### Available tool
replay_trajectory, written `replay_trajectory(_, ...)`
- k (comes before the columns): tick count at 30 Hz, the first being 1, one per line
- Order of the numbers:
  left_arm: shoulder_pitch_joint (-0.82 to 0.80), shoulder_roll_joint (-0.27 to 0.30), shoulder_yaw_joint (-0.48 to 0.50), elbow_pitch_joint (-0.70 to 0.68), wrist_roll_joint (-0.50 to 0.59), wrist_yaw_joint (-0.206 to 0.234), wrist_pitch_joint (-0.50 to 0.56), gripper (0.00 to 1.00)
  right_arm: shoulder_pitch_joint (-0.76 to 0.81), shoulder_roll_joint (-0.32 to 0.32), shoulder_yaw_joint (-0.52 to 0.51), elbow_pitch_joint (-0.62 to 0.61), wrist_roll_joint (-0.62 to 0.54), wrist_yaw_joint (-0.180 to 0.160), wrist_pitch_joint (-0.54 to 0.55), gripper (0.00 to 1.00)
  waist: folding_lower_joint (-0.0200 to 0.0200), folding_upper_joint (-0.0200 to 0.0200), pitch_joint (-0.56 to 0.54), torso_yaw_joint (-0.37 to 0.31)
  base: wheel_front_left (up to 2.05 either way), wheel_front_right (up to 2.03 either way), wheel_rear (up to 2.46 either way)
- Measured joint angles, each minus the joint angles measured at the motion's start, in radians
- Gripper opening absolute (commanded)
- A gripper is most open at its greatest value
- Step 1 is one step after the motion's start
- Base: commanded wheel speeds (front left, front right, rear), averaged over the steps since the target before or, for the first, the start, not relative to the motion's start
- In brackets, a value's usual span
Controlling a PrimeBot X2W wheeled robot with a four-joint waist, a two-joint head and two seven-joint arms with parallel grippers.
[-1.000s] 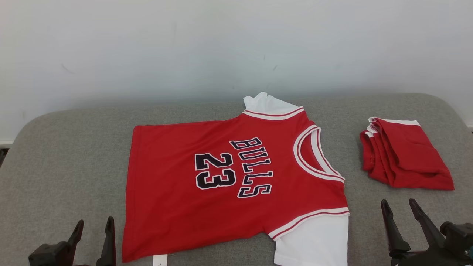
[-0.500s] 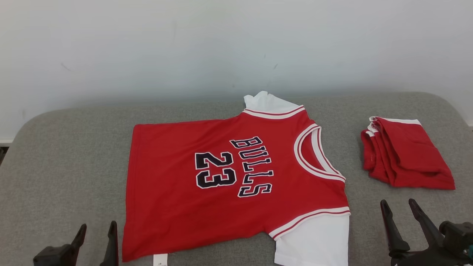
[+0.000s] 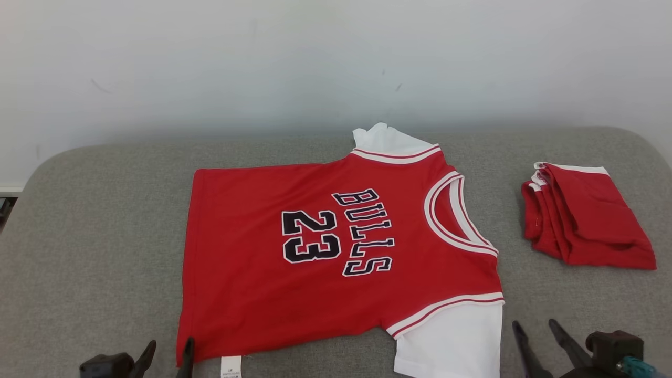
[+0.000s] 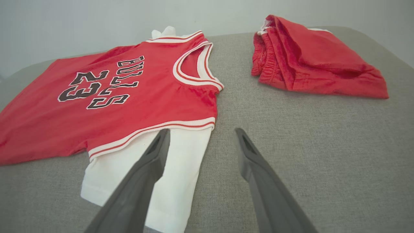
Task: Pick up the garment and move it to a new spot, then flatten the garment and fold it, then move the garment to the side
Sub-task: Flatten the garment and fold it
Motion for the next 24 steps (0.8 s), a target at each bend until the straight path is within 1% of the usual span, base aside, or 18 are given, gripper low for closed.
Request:
replay_trajectory(1,-0.011,0.000,-0.005,0.019,-0.005,-0.001,0.009,1.00,-0.005,0.000,0.008,0.015,0.000,0.000,0.009,1.00,0.0000,0.0000,0.002,0.000,0.00,0.00,0.00)
replay_trajectory(5,-0.055,-0.013,-0.018,0.083,-0.026,-0.032,0.028,1.00,-0.007,0.004,0.024,0.064,0.001,0.009,0.034,1.00,0.0000,0.0001,0.011,0.004,0.00,0.00,0.00)
replay_trajectory(10,-0.072,-0.016,-0.024,0.164,-0.043,-0.053,0.053,1.00,-0.012,0.026,0.064,0.127,0.002,0.018,0.077,1.00,0.0000,0.0000,0.027,0.007,0.00,0.00,0.00)
replay_trajectory(15,-0.089,-0.022,-0.030,0.227,-0.044,-0.062,0.061,1.00,-0.028,0.044,0.088,0.175,0.011,0.028,0.105,1.00,0.0001,0.0001,0.041,0.004,0.00,0.00,0.00)
replay_trajectory(20,-0.115,-0.025,-0.028,0.257,-0.051,-0.072,0.060,1.00,-0.033,0.055,0.099,0.205,0.012,0.035,0.122,1.00,0.0000,0.0000,0.048,0.001,0.00,0.00,0.00)
replay_trajectory(21,-0.135,-0.029,-0.032,0.281,-0.052,-0.080,0.060,1.00,-0.044,0.056,0.103,0.228,0.013,0.035,0.130,1.00,0.0000,0.0001,0.052,0.001,0.00,0.00,0.00)
replay_trajectory(24,-0.153,-0.032,-0.032,0.303,-0.055,-0.089,0.060,1.00,-0.058,0.061,0.104,0.237,0.019,0.037,0.132,1.00,0.0001,0.0000,0.054,0.001,0.00,0.00,0.00)
